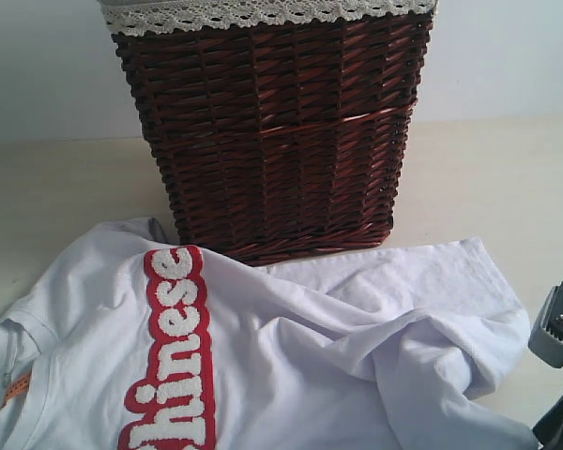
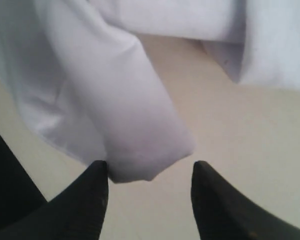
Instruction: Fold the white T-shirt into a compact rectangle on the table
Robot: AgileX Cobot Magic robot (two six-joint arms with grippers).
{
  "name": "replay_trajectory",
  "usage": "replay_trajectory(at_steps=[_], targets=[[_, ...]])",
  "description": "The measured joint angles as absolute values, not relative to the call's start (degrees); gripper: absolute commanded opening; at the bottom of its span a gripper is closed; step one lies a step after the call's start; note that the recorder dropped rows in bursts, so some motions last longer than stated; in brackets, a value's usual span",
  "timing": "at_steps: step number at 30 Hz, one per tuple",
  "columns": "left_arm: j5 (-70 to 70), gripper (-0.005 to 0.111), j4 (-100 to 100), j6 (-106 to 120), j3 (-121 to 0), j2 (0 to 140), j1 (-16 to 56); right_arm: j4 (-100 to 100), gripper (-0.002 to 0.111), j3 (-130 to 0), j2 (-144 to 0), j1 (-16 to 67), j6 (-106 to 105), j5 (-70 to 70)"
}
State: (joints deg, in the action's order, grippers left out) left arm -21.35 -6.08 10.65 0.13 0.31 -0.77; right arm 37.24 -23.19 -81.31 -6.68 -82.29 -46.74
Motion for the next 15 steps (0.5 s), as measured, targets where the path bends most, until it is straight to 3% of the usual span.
replay_trajectory(at_steps=[9,15], targets=[[-21.35,0.0,-6.08,10.65,0.13,0.31,-0.77,28.74,0.051,-23.06,-76.52,-6.68,-79.7,-49.17],[-21.35,0.0,-6.08,10.65,0.13,0.31,-0.77,36.99,0.051,-22.73,-80.05,-6.78,-83.65,-44.55]])
